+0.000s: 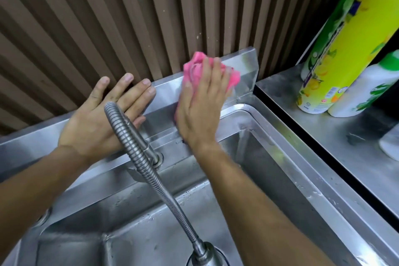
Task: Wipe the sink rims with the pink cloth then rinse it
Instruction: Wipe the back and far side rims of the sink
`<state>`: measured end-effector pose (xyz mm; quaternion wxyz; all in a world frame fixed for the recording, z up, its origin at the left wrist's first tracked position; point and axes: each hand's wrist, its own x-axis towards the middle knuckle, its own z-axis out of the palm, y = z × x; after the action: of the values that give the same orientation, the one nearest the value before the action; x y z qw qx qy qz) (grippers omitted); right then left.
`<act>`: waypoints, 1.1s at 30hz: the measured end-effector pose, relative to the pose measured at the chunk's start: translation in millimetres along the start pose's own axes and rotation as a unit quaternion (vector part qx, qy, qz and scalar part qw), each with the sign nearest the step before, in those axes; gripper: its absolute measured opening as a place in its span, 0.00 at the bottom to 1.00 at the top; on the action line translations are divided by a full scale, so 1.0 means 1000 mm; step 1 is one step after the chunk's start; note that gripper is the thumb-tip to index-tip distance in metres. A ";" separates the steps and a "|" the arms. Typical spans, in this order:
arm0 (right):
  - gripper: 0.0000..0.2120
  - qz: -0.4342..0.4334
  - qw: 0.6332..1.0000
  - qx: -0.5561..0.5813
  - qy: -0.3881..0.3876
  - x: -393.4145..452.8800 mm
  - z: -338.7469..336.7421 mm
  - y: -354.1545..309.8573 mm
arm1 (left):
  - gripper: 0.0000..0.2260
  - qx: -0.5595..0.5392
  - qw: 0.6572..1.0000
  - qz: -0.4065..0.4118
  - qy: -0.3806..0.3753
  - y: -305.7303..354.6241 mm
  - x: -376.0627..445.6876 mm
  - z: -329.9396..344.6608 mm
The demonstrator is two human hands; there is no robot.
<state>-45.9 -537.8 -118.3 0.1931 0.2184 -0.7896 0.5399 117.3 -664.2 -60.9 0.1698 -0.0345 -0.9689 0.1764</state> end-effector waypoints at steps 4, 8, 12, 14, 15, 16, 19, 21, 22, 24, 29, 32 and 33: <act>0.27 -0.219 0.963 0.015 -0.154 -0.043 -0.002 -0.009 | 0.26 0.116 0.992 -0.044 -0.013 -0.001 -0.005 0.011; 0.22 -0.258 0.955 -0.051 -0.136 0.018 -0.023 0.028 | 0.25 0.126 0.991 -0.047 0.017 -0.003 -0.007 0.016; 0.24 0.013 1.000 -0.009 -0.018 0.063 -0.029 0.033 | 0.25 0.131 0.991 -0.038 0.013 -0.002 -0.005 0.017; 0.26 0.092 0.996 0.019 0.001 0.064 -0.023 0.024 | 0.25 0.128 0.991 -0.039 0.011 -0.004 -0.004 0.018; 0.27 0.104 0.994 0.029 -0.002 0.053 -0.019 0.014 | 0.25 0.122 0.991 -0.044 0.013 -0.005 -0.004 0.020; 0.28 0.092 0.995 0.035 -0.017 0.035 -0.014 0.003 | 0.26 0.122 0.991 -0.048 0.010 -0.006 -0.005 0.022; 0.30 -0.060 0.993 0.008 -0.102 -0.026 -0.003 -0.020 | 0.26 0.138 0.989 -0.044 0.022 -0.007 -0.005 0.026; 0.28 -0.138 0.981 -0.008 -0.139 -0.030 -0.009 -0.012 | 0.26 0.148 0.988 -0.034 0.031 -0.009 -0.007 0.028; 0.27 -0.165 0.975 -0.010 -0.147 -0.020 -0.014 -0.004 | 0.26 0.145 0.988 -0.032 0.032 -0.009 -0.007 0.028; 0.22 -0.163 0.977 0.006 -0.138 0.005 -0.025 0.011 | 0.26 0.137 0.990 -0.035 0.029 -0.010 -0.007 0.028; 0.14 -0.041 0.985 0.122 -0.116 0.031 -0.051 0.008 | 0.26 0.126 0.991 -0.043 0.011 -0.008 -0.005 0.024; 0.07 -0.077 0.962 0.193 -0.175 -0.016 -0.064 -0.012 | 0.27 0.128 0.991 -0.046 0.000 -0.008 -0.005 0.023; 0.07 -0.103 0.947 0.206 -0.226 -0.035 -0.066 -0.014 | 0.29 0.132 0.990 -0.042 -0.005 -0.008 -0.005 0.023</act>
<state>-4.8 -475.8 -103.6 0.0150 0.4497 -0.6572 0.6047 114.4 -679.9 -80.3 0.1749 0.0294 -0.9387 0.2956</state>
